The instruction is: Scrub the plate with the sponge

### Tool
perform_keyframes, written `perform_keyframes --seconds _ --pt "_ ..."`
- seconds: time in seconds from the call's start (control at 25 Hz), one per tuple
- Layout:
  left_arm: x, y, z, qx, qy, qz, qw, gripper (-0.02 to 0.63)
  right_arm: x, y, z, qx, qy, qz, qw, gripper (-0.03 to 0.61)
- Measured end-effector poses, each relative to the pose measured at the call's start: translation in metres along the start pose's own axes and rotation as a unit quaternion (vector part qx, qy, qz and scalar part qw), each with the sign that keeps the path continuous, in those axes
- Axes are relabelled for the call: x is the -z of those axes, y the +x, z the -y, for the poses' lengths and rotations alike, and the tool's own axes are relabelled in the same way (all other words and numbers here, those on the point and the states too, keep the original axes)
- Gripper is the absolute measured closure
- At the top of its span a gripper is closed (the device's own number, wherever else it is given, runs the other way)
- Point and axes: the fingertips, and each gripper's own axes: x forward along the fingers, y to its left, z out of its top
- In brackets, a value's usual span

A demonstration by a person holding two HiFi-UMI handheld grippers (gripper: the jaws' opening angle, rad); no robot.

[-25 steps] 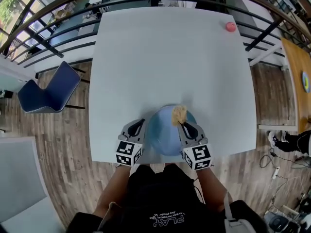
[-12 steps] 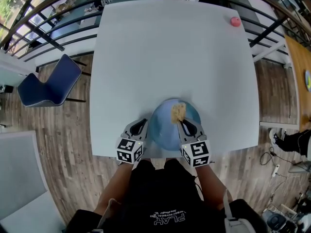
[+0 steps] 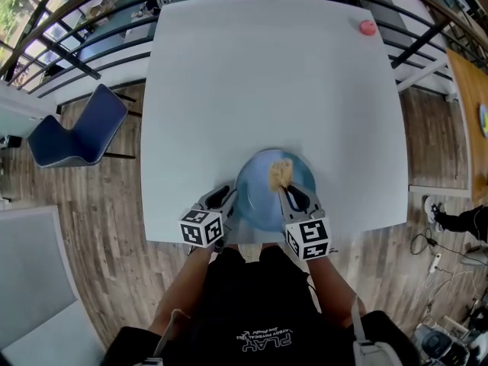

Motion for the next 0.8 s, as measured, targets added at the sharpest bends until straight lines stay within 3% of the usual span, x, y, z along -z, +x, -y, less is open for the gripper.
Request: perform_keyframes --seconds 0.32,0.8 --pt "0.021 0.013 -0.003 0.013 -0.041 -0.063 0.9971 0.501 0.002 0.005 -0.002 -0.001 0.010 -0.004 1.000 0.534" --pt "0.035 0.022 -0.001 0.021 -0.067 -0.103 0.9922 0.518 0.011 0.004 -0.006 -0.011 0.019 -0.017 1.000 0.534"
